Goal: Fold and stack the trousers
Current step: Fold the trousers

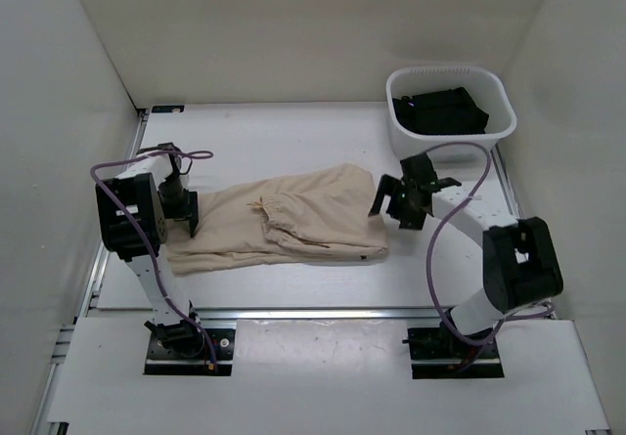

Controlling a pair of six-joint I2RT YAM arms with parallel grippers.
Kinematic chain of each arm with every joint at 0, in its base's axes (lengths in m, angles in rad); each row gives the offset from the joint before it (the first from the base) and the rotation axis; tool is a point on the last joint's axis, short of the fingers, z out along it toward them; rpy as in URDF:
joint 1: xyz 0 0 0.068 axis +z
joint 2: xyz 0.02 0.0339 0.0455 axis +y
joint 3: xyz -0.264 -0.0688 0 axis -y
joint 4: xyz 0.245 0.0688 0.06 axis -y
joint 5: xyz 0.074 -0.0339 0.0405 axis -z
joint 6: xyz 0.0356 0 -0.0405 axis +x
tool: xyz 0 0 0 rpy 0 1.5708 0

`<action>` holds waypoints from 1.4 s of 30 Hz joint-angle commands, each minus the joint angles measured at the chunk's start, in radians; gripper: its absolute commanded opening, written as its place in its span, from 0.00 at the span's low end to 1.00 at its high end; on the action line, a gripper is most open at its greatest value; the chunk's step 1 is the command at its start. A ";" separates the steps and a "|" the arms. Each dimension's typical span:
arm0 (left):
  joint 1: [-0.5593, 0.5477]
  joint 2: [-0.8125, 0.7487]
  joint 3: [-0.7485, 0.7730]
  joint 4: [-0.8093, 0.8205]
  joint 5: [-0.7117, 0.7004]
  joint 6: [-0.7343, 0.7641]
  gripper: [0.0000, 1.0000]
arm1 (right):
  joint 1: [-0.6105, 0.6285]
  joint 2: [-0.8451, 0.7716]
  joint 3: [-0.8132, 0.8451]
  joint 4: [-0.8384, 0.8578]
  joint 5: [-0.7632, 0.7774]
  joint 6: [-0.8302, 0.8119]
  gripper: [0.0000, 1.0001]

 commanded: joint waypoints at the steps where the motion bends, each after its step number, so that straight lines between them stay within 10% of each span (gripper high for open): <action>1: -0.005 -0.075 0.018 -0.017 0.005 -0.006 0.79 | -0.027 0.028 -0.090 0.162 -0.284 0.047 0.99; 6: -0.005 -0.084 0.028 -0.028 0.005 -0.006 0.80 | -0.027 0.104 -0.139 0.240 -0.379 0.085 0.95; 9: -0.005 -0.093 0.028 -0.037 0.005 -0.006 0.80 | -0.018 0.137 -0.165 0.268 -0.425 0.127 0.47; 10: -0.005 -0.102 0.028 -0.046 0.005 -0.006 0.80 | -0.033 0.137 -0.176 0.268 -0.436 0.140 0.17; 12: -0.005 -0.112 0.052 -0.057 0.005 -0.006 0.82 | -0.082 0.118 -0.191 0.222 -0.436 0.141 0.00; 22: -0.005 -0.175 0.210 -0.146 0.069 -0.006 0.94 | -0.376 -0.337 0.063 -0.476 -0.053 -0.187 0.00; 33: 0.004 -0.184 0.121 -0.117 0.095 -0.006 0.95 | 0.294 0.120 0.748 -0.762 0.176 -0.159 0.00; 42: -0.077 -0.120 -0.029 -0.031 0.391 -0.006 0.93 | 0.578 0.631 1.438 -0.835 0.011 -0.188 0.00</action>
